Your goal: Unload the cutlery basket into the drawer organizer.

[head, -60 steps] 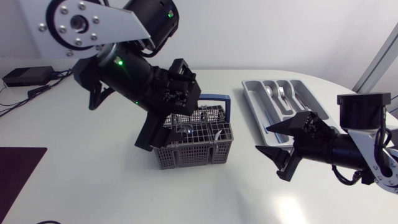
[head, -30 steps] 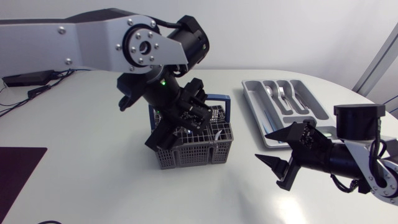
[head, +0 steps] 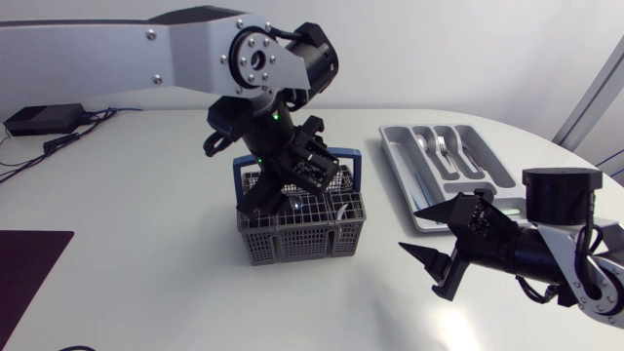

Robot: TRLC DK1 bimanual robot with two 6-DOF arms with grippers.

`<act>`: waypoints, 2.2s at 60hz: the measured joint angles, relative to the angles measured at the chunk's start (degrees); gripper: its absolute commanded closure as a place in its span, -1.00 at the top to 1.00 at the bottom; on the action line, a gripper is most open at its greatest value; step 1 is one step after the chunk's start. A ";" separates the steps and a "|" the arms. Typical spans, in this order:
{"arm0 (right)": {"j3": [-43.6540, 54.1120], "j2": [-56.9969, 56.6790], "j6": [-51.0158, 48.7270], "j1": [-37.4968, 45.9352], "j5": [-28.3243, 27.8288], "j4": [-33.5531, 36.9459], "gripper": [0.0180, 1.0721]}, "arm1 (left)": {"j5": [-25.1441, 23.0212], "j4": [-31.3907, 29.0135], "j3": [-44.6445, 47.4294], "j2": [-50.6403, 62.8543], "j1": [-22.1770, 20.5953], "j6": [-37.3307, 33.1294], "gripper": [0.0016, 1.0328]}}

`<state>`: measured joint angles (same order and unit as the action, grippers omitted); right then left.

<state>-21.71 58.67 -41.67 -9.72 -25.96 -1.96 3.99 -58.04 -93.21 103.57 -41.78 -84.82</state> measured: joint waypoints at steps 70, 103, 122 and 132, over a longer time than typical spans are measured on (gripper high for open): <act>2.14 2.97 -0.39 0.09 0.00 -5.64 0.49 | -2.64 -1.75 -0.20 1.86 2.14 -0.26 -0.85; 3.08 3.13 -0.61 0.44 -0.66 -6.49 0.49 | -13.68 -1.84 -0.15 -2.45 6.10 2.99 -0.85; 3.23 1.77 -0.61 0.46 -1.66 -6.40 0.49 | -20.02 6.56 6.58 -8.90 10.88 7.04 -0.85; 3.67 -0.02 0.44 -0.04 -3.82 -6.16 0.49 | -23.80 11.28 11.10 -11.58 13.79 10.01 -0.85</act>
<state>-18.04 58.65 -41.23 -9.76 -29.78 -8.12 -19.81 -46.76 -82.11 91.98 -27.99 -74.81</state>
